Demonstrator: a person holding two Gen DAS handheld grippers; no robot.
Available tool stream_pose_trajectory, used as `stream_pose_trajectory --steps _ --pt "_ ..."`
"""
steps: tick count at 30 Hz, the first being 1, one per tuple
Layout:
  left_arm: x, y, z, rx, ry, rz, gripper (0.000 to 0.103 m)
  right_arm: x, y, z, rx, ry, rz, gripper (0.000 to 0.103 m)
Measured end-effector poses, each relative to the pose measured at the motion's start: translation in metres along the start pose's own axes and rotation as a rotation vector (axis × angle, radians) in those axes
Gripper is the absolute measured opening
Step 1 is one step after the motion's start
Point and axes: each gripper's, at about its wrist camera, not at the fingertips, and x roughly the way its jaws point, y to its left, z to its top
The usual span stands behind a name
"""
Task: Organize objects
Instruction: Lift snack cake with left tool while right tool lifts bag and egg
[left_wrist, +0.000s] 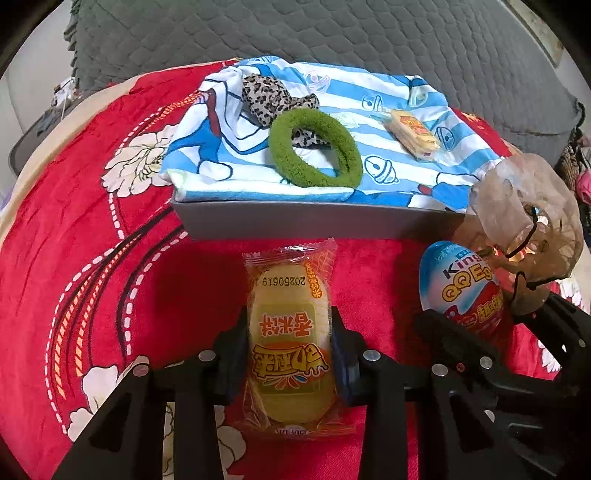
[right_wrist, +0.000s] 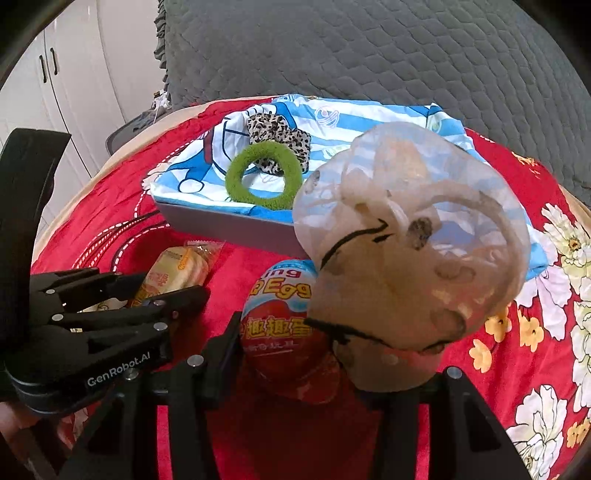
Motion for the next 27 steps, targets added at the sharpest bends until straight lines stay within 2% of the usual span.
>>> stream_pose_trajectory --steps 15,27 --pt "-0.028 -0.002 0.008 -0.003 -0.054 -0.008 0.039 -0.018 0.005 0.004 -0.030 -0.022 -0.017 0.050" --pt "-0.064 -0.006 0.016 -0.001 -0.101 -0.004 0.039 -0.055 0.010 0.015 -0.057 -0.078 -0.033 0.050"
